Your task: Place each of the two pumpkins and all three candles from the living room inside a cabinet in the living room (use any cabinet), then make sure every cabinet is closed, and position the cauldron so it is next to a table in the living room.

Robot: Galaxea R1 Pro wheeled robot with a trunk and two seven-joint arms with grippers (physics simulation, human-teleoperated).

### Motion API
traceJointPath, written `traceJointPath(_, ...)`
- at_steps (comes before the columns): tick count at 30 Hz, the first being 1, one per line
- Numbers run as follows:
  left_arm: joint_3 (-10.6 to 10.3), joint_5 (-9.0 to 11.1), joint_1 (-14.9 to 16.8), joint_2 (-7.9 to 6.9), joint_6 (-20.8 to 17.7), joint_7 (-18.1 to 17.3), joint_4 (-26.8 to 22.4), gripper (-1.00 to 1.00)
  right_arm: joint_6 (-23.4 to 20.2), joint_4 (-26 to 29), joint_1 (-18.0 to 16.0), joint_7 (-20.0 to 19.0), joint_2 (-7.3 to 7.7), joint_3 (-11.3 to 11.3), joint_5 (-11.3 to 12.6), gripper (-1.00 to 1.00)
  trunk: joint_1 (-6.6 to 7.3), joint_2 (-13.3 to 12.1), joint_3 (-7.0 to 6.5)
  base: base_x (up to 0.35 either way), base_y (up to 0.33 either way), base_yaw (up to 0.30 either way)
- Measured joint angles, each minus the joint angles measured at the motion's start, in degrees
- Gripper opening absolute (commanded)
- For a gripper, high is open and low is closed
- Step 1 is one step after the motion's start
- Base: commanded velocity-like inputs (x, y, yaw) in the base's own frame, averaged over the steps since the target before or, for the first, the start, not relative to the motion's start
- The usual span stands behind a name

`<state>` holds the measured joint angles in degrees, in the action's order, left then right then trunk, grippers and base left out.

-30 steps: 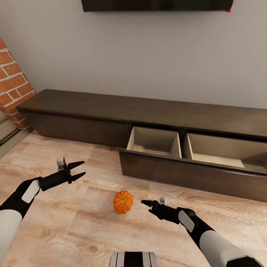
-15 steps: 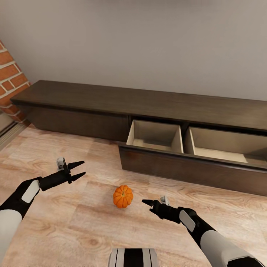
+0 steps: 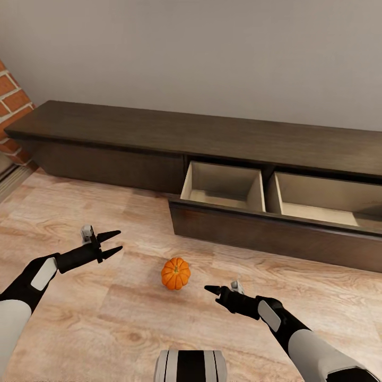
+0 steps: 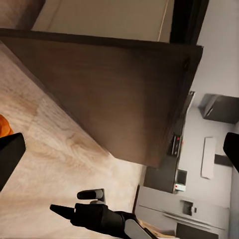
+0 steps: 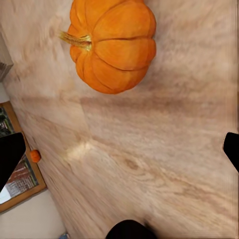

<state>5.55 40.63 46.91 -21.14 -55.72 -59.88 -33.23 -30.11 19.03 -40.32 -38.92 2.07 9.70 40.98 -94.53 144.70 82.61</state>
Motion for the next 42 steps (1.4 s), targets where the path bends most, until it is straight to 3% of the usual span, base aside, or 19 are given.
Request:
traceJointPath(5,0.0,0.0,0.0,0.00,0.0,0.0,0.0,1.00,0.4,0.0,0.0,0.0,0.00,0.0,0.0,1.00,-0.13,0.1,1.11,0.000,0.000,0.000)
traceJointPath(8,0.0,0.0,0.0,0.01,0.0,0.0,0.0,1.00,4.7,0.0,0.0,0.1,0.00,0.1,-0.1,1.00,-0.21,0.1,1.77,0.000,0.000,0.000)
traceJointPath(13,0.0,0.0,0.0,0.01,0.0,0.0,0.0,1.00,8.0,0.0,0.0,0.5,-0.16,0.0,-0.1,1.00,-0.33,0.2,2.88,0.000,0.000,0.000)
traceJointPath(19,0.0,0.0,0.0,-0.04,0.0,0.0,0.0,1.00,13.3,-0.4,-0.9,4.5,-0.65,-0.1,0.1,1.00,-0.49,0.3,4.21,0.000,0.000,0.000)
traceJointPath(24,0.0,-0.1,0.0,0.01,0.0,0.0,0.0,1.00,13.7,-1.7,-2.4,4.5,-0.52,-0.1,0.2,1.00,-0.62,0.3,5.32,0.000,0.000,0.000)
traceJointPath(31,0.0,-0.1,0.0,0.67,0.1,0.0,0.0,1.00,13.8,-1.5,-2.5,-0.8,-0.38,-0.1,0.1,1.00,-0.80,0.4,6.87,0.000,0.000,0.000)
traceJointPath(36,0.0,-0.1,0.0,0.73,0.0,0.0,0.0,1.00,13.8,-0.8,-2.5,-1.5,-0.28,0.0,-0.1,1.00,-0.93,0.5,7.98,0.000,0.000,0.000)
traceJointPath(42,0.0,-0.1,0.0,0.69,0.1,0.0,0.0,1.00,13.7,0.8,-2.5,-1.3,-0.32,0.0,-0.1,1.00,-0.92,0.5,7.99,0.000,0.000,0.000)
